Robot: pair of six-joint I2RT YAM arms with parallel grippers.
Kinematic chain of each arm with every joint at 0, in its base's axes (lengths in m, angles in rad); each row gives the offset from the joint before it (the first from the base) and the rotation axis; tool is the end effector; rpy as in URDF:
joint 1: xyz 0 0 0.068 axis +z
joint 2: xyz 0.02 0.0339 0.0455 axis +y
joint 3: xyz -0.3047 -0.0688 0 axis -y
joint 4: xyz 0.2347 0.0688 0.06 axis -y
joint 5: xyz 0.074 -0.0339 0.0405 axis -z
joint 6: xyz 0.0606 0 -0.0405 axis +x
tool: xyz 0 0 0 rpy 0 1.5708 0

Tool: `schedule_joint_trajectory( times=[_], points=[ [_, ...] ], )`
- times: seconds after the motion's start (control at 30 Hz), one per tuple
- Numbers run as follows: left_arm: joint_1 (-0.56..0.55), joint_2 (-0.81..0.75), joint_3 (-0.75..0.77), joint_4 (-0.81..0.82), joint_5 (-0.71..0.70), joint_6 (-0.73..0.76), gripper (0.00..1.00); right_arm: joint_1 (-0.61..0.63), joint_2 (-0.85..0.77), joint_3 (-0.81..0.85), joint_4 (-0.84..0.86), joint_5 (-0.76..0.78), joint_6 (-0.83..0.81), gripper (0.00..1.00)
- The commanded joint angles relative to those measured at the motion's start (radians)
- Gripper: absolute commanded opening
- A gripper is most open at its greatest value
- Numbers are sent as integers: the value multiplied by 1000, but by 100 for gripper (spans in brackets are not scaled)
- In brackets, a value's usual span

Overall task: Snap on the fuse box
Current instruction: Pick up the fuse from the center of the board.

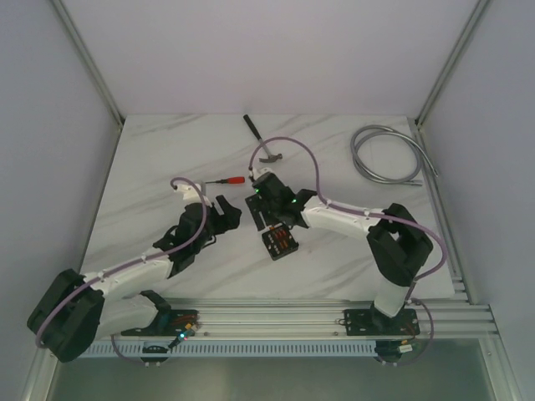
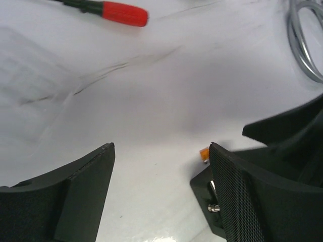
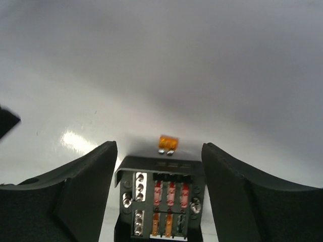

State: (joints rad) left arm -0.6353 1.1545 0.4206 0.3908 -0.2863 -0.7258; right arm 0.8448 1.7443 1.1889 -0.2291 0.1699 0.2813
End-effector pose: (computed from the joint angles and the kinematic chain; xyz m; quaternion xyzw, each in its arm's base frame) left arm 0.1999 -0.1261 0.2351 -0.1187 0.8045 -0.2681 0.5165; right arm 0.2721 0.2911 0.2464 -0.2247 0.8931 0.1375 0.3646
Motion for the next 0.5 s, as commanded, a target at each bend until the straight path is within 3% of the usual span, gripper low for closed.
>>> schedule_joint_trajectory(
  times=[0.0,0.2,0.47],
  points=[
    [40,-78,-42,-123,-29,-48,85,67,49,57,-95,28,-68,78],
    [74,-173,-87,-172,-37,-59,89,94,123,83,-140,80,-85,85],
    [76,-171,-72,-181,-15,-44,94,95,78,-5,-239,75,-48,74]
  ],
)
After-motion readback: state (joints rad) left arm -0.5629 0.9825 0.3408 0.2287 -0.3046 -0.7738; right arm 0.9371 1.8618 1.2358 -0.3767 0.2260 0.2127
